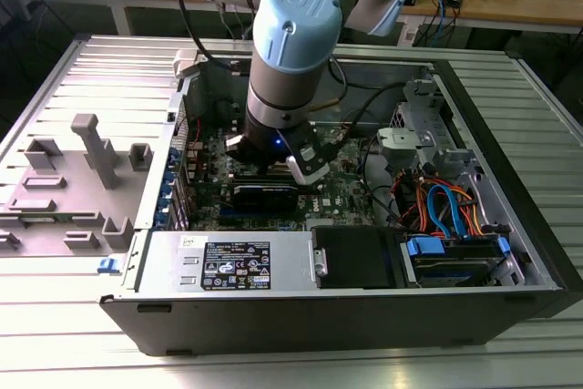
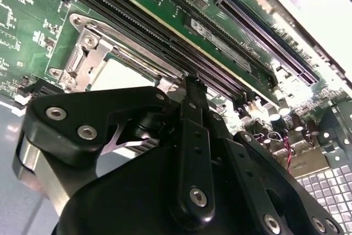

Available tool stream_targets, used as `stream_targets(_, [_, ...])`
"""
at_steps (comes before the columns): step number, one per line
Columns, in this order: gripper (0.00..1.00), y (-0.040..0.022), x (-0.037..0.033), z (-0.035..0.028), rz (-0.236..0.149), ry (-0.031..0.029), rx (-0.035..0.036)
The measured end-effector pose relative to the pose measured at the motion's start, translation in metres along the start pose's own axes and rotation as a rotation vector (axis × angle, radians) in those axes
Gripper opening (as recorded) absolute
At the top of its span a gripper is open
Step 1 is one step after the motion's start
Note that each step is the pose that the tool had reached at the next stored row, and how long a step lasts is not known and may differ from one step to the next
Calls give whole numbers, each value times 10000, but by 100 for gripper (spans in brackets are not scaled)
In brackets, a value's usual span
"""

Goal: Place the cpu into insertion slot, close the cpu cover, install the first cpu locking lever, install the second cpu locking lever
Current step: 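Install the second cpu locking lever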

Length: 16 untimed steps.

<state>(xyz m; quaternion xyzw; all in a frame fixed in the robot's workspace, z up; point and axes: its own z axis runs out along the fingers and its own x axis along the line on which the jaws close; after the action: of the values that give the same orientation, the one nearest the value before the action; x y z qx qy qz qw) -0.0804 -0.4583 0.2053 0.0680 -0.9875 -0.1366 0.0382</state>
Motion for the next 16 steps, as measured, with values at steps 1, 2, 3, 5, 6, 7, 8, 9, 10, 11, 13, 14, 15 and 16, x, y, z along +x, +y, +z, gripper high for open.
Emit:
stream_targets(1, [11, 3, 3, 3, -14, -44, 7])
stream_targets(2, [11, 6, 12, 4, -37, -108, 16])
stream_targets(3, [11, 8, 23, 6, -50, -148, 20])
stream_targets(5, [11, 13, 61, 9, -66, -203, 22])
stream_targets(6, [11, 16, 82, 11, -68, -213, 22])
stream_targets(7, [11, 18, 93, 13, -69, -215, 21])
stream_targets(8, [11, 20, 113, 15, -71, -219, 22])
stream_targets(9, [11, 21, 118, 15, -70, -220, 22])
stream_targets(10, [11, 21, 117, 15, -71, -220, 22])
stream_targets(11, [11, 21, 118, 15, -71, -220, 22])
stream_targets(13, [11, 21, 118, 15, -72, -219, 23])
stream_targets(14, [11, 21, 118, 15, -72, -220, 22])
stream_targets(15, [11, 21, 119, 15, -72, -220, 21])
stream_targets(16, [11, 20, 120, 14, -72, -221, 15])
